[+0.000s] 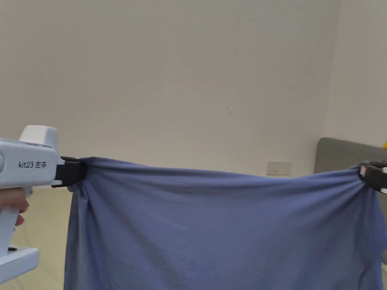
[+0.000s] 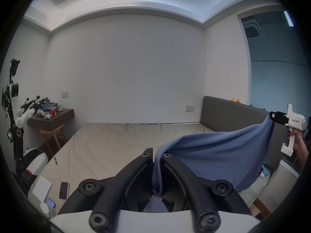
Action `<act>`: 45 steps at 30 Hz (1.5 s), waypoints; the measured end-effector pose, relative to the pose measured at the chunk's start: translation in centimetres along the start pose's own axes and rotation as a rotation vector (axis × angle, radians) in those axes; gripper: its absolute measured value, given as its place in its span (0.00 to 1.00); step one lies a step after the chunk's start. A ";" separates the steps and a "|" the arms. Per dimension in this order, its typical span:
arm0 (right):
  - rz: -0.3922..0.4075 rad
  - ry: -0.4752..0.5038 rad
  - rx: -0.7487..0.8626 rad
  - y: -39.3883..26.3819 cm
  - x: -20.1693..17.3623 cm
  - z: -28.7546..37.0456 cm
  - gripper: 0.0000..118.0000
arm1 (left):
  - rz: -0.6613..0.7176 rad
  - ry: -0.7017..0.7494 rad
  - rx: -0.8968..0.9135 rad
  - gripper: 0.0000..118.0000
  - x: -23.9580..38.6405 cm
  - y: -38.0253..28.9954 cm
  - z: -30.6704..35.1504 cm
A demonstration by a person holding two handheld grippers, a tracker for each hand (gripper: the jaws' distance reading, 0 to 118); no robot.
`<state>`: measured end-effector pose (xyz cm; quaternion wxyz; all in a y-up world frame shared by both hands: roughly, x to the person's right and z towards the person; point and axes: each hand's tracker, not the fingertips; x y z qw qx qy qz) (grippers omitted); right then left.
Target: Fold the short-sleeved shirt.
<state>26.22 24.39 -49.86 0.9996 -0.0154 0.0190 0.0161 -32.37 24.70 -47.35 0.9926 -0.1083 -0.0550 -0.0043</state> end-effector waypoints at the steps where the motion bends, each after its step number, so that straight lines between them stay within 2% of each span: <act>1: -0.013 -0.004 -0.015 0.7 -0.1 -1.5 0.04 | 0.002 0.013 0.017 0.02 0.0 0.8 -0.9; 6: 0.013 -0.053 0.102 5.3 -2.0 -7.9 0.04 | -0.011 0.079 0.017 0.01 -0.7 5.0 -6.3; 8: -0.040 -0.067 0.107 7.0 -2.8 -10.1 0.04 | -0.036 0.117 0.020 0.01 -0.8 6.1 -8.3; 9: -0.037 -0.081 0.128 8.1 -3.3 -11.2 0.04 | -0.031 0.128 0.037 0.01 -0.8 6.7 -9.2; 11: 0.040 -0.085 0.207 9.8 -3.8 -13.2 0.04 | -0.002 0.158 0.071 0.01 -1.3 7.9 -10.9; 14: 0.044 -0.084 0.218 11.3 -4.7 -16.0 0.04 | 0.013 0.187 0.073 0.01 -1.7 8.9 -13.7; 18: 0.123 -0.103 0.241 10.3 -5.4 -20.7 0.04 | -0.021 0.235 0.092 0.01 -1.9 8.9 -17.8; 20: 0.124 -0.113 0.211 9.1 -5.0 -23.4 0.04 | -0.006 0.242 0.109 0.01 -1.8 8.3 -19.8; 23: 0.030 -0.132 0.163 7.0 -4.9 -25.6 0.04 | -0.068 0.275 0.162 0.01 -1.1 6.5 -22.4; 24: 0.044 -0.135 0.182 6.3 -4.9 -26.1 0.04 | -0.080 0.283 0.160 0.01 -0.8 5.8 -23.2; 25: 0.015 -0.131 0.146 5.5 -5.0 -26.5 0.04 | -0.067 0.285 0.154 0.01 -0.4 5.0 -23.8; 28: 0.020 -0.127 0.165 2.7 -5.2 -27.4 0.04 | -0.025 0.297 0.122 0.01 -0.3 2.2 -26.1; 31: 0.079 -0.120 0.113 -0.8 -5.5 -28.1 0.04 | -0.023 0.291 0.059 0.01 -0.1 -1.1 -27.8; 33: 0.051 -0.111 0.071 -3.2 -5.2 -28.1 0.04 | -0.043 0.293 0.010 0.01 0.2 -3.8 -28.2; 36: 0.025 -0.087 0.040 -7.1 -4.5 -27.1 0.04 | -0.107 0.253 -0.031 0.01 0.6 -7.6 -28.0; 38: 0.023 -0.076 -0.020 -10.0 -4.4 -26.2 0.04 | -0.091 0.241 -0.076 0.01 0.5 -10.1 -27.6; 40: 0.075 -0.048 -0.009 -13.0 -4.2 -24.9 0.04 | -0.087 0.250 -0.106 0.01 0.8 -12.6 -27.0; 41: 0.062 -0.036 -0.043 -14.7 -4.3 -23.9 0.04 | -0.105 0.254 -0.118 0.01 1.0 -13.7 -26.6; 42: 0.088 -0.028 -0.041 -16.1 -4.3 -22.8 0.04 | -0.097 0.248 -0.130 0.01 1.0 -14.8 -26.0; 43: 0.081 -0.025 -0.051 -17.4 -4.2 -21.7 0.04 | -0.069 0.226 -0.153 0.01 1.1 -15.8 -25.3; 45: 0.005 0.000 -0.137 -19.8 -4.0 -19.3 0.04 | -0.013 0.193 -0.161 0.01 1.2 -17.8 -23.3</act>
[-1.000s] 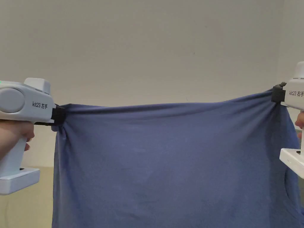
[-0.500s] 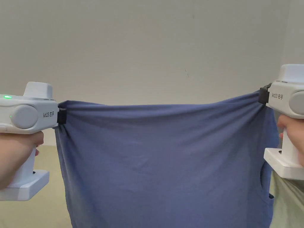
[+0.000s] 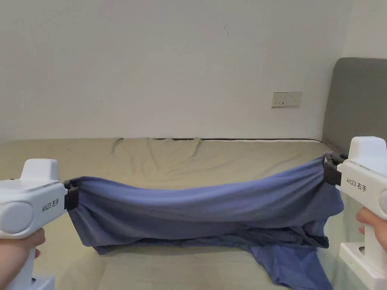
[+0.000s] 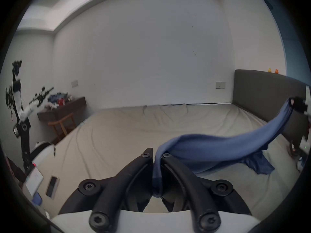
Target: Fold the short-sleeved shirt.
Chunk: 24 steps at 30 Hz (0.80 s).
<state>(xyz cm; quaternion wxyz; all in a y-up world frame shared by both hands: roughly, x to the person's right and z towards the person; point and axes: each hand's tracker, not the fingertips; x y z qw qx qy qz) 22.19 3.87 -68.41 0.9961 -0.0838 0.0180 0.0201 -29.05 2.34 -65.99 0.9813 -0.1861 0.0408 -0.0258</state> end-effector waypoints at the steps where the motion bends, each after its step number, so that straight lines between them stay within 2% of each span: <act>1: 0.002 0.002 -0.010 -1.0 0.0 1.0 0.04 | -0.004 0.001 -0.010 0.01 0.0 -1.0 0.8; 10: -0.018 0.014 -0.115 -9.9 0.9 14.7 0.04 | 0.075 -0.067 -0.075 0.01 -1.4 -13.8 10.9; 12: 0.013 0.008 -0.102 -11.5 1.1 18.6 0.04 | 0.064 -0.076 -0.077 0.01 -1.8 -15.9 13.8; 15: -0.001 0.010 -0.108 -13.2 2.0 23.1 0.04 | 0.034 -0.095 -0.074 0.01 -2.6 -18.2 17.7; 21: 0.039 0.040 -0.154 -15.3 2.4 29.5 0.04 | -0.001 -0.171 -0.125 0.01 -3.2 -21.4 23.9; 24: 0.077 0.091 -0.187 -16.9 2.4 31.7 0.04 | -0.071 -0.231 -0.180 0.01 -2.8 -23.4 25.8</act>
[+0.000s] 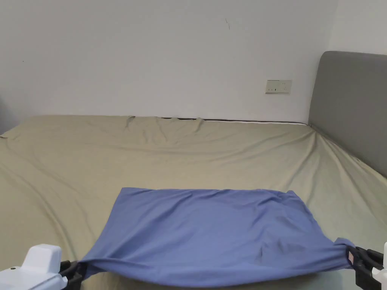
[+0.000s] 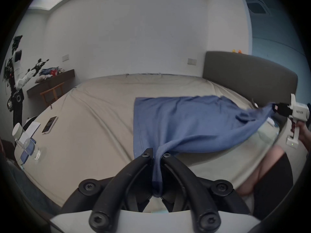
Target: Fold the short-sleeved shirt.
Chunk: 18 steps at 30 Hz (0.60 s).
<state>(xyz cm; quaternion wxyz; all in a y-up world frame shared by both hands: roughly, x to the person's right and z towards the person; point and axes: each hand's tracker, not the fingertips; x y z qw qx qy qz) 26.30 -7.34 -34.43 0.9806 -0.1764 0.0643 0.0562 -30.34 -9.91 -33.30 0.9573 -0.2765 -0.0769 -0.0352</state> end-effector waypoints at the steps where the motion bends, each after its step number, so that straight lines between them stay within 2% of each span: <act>1: 0.018 0.000 -0.014 -0.5 0.0 0.1 0.04 | 0.002 -0.018 -0.028 0.01 0.0 -0.5 0.1; 4: -0.013 -0.011 -0.104 -2.2 0.5 -0.1 0.04 | 0.022 -0.029 -0.100 0.01 -0.1 -2.0 -0.4; 5: -0.040 0.001 -0.158 -2.6 0.8 -0.6 0.04 | 0.015 -0.027 -0.115 0.01 -0.3 -2.5 -0.9; 6: -0.109 0.024 -0.267 -3.4 1.1 -1.2 0.04 | 0.013 -0.022 -0.145 0.01 -0.6 -3.0 -1.6; 7: -0.066 -0.014 -0.270 -4.1 1.1 -1.8 0.04 | 0.020 -0.021 -0.186 0.01 -0.8 -3.5 -2.3; 9: -0.005 -0.012 -0.315 -5.1 1.1 -2.7 0.04 | 0.034 -0.028 -0.225 0.01 -1.1 -4.3 -3.5; 12: 0.015 -0.002 -0.339 -5.7 0.8 -3.4 0.04 | 0.027 -0.034 -0.263 0.03 -0.9 -5.1 -4.9; 13: 0.022 -0.005 -0.352 -6.0 0.7 -3.6 0.04 | 0.022 -0.022 -0.294 0.10 -0.7 -5.4 -5.4; 14: 0.028 0.008 -0.399 -6.3 0.6 -3.9 0.06 | 0.011 -0.008 -0.304 0.21 -0.4 -5.9 -5.7; 15: 0.027 -0.013 -0.446 -6.9 0.5 -4.1 0.14 | 0.000 0.012 -0.295 0.36 -0.2 -6.3 -5.9; 16: 0.013 -0.025 -0.448 -7.3 0.5 -4.2 0.30 | 0.011 0.050 -0.238 0.61 -0.3 -6.1 -5.6; 17: 0.014 -0.017 -0.455 -7.5 0.6 -4.2 0.56 | 0.031 0.086 -0.250 0.89 -0.6 -6.1 -5.7; 18: 0.021 -0.019 -0.449 -7.8 0.8 -3.9 0.73 | 0.068 0.122 -0.278 0.95 -0.9 -6.1 -5.8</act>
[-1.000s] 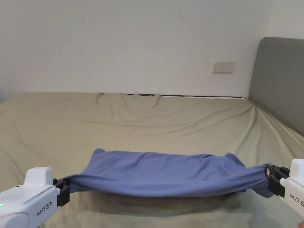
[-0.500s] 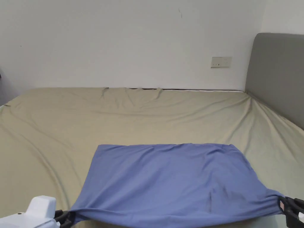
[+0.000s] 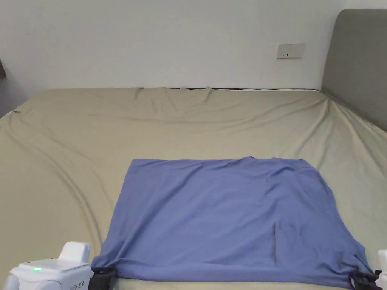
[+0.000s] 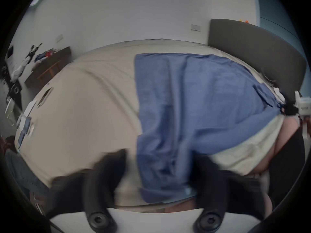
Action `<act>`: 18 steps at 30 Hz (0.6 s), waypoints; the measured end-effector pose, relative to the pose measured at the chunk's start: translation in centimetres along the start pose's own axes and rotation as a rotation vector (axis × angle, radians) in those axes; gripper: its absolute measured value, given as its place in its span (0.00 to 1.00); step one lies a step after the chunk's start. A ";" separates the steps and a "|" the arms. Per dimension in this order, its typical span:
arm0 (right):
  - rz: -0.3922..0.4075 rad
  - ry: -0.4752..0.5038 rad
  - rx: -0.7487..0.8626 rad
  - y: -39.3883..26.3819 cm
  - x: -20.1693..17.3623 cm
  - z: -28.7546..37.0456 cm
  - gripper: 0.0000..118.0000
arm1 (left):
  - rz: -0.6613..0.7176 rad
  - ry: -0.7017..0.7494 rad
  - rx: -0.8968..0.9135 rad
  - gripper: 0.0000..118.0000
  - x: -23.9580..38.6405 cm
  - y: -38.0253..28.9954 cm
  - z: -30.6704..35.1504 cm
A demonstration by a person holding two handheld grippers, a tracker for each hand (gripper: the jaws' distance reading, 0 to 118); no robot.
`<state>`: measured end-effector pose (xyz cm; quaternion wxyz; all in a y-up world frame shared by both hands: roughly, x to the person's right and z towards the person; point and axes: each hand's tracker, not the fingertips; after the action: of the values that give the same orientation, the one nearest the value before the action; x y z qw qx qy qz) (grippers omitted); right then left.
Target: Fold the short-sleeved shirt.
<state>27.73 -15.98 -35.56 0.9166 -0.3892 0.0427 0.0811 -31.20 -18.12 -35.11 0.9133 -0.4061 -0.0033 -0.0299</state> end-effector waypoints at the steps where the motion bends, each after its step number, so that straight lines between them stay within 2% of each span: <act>1: -0.007 -0.030 0.010 0.3 0.1 0.4 0.83 | 0.041 0.014 -0.007 0.93 -0.6 0.2 0.2; 4: -0.052 -0.053 0.170 2.7 0.6 3.5 0.83 | 0.177 -0.024 0.101 0.92 -2.5 1.9 3.1; 8: -0.161 -0.065 0.460 6.8 -0.3 10.3 0.83 | 0.164 0.025 0.304 0.91 -1.9 5.9 10.0; 9: -0.179 -0.068 0.525 7.5 -0.8 12.1 0.83 | 0.143 0.017 0.375 0.87 -1.4 6.5 12.3; 10: -0.203 -0.076 0.575 7.8 -1.3 13.6 0.82 | 0.124 0.011 0.422 0.77 -0.6 7.2 14.2; 11: -0.238 -0.077 0.634 8.0 -1.8 15.0 0.79 | 0.124 0.016 0.488 0.60 0.1 7.3 16.5; 12: -0.277 -0.058 0.653 7.9 -2.4 15.9 0.74 | 0.148 0.031 0.562 0.44 0.9 7.0 18.3; 13: -0.277 -0.047 0.700 7.6 -2.9 16.7 0.63 | 0.162 0.043 0.617 0.27 1.5 6.7 19.7; 14: -0.269 -0.035 0.736 6.9 -3.5 17.0 0.19 | 0.163 0.046 0.663 0.00 2.7 6.4 20.9; 15: -0.227 -0.068 0.826 6.1 -4.3 17.1 0.00 | 0.149 0.050 0.679 0.00 3.4 5.8 21.4; 16: -0.186 -0.165 0.817 5.4 -5.2 16.6 0.00 | 0.141 0.043 0.690 0.00 3.9 5.3 21.8; 17: -0.038 -0.233 0.872 5.4 -5.9 16.6 0.00 | 0.129 0.017 0.685 0.00 4.3 4.7 22.0; 18: -0.063 -0.155 0.782 5.3 -6.0 16.3 0.00 | 0.113 -0.009 0.692 0.00 3.8 4.3 21.1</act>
<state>21.14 -1.33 -27.19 0.9981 -0.0049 -0.0110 0.0598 -26.74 0.19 -24.08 0.9970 -0.0724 0.0051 0.0252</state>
